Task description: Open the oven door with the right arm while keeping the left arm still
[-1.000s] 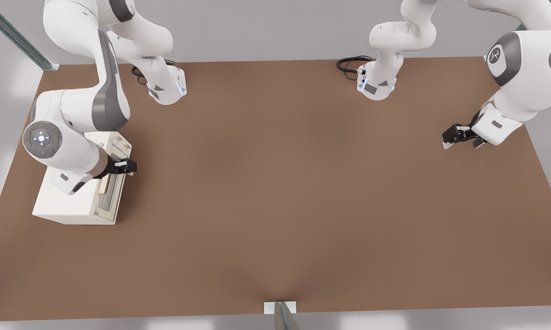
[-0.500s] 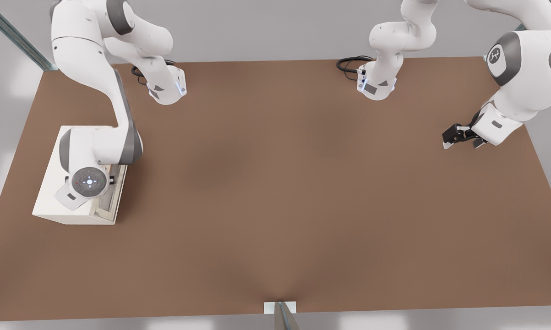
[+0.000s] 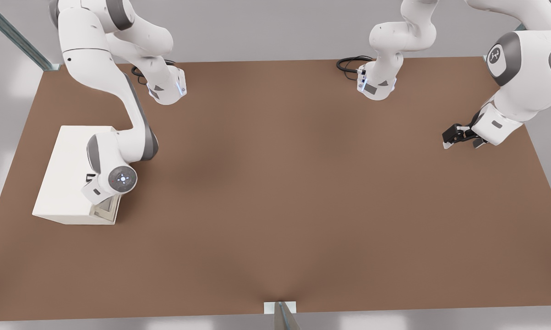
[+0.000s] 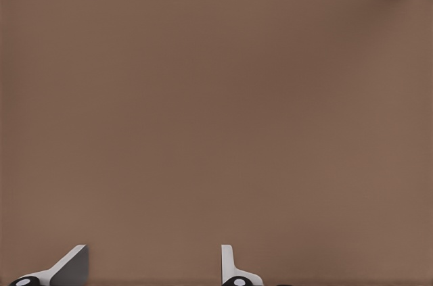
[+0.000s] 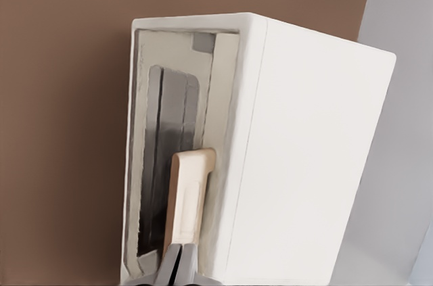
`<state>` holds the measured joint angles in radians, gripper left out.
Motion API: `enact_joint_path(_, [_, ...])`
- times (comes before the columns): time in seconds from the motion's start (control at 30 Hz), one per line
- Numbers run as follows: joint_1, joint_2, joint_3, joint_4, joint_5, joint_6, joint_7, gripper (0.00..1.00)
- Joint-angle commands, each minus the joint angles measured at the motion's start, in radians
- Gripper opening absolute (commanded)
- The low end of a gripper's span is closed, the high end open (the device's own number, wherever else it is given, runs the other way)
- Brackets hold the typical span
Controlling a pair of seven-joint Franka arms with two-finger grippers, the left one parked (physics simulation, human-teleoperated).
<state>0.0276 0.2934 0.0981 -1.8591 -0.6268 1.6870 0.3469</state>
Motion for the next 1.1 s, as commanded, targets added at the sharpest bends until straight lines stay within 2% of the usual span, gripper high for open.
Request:
enact_joint_path(0.0, [0.000,-0.025,0.008,-0.034,-0.001,0.026,0.241,0.07])
enact_joint_path(0.2, [-0.024,-0.068,0.006,-0.147,-0.030,0.114,0.254,0.07])
enact_joint_path(0.93, [-0.048,-0.051,0.012,-0.169,-0.062,0.129,0.276,0.07])
enact_joint_path(1.0, [-0.046,-0.051,0.107,-0.163,-0.002,0.074,0.391,0.07])
enact_joint_path(1.07, [-0.038,-0.007,0.268,-0.091,0.114,-0.016,0.596,0.09])
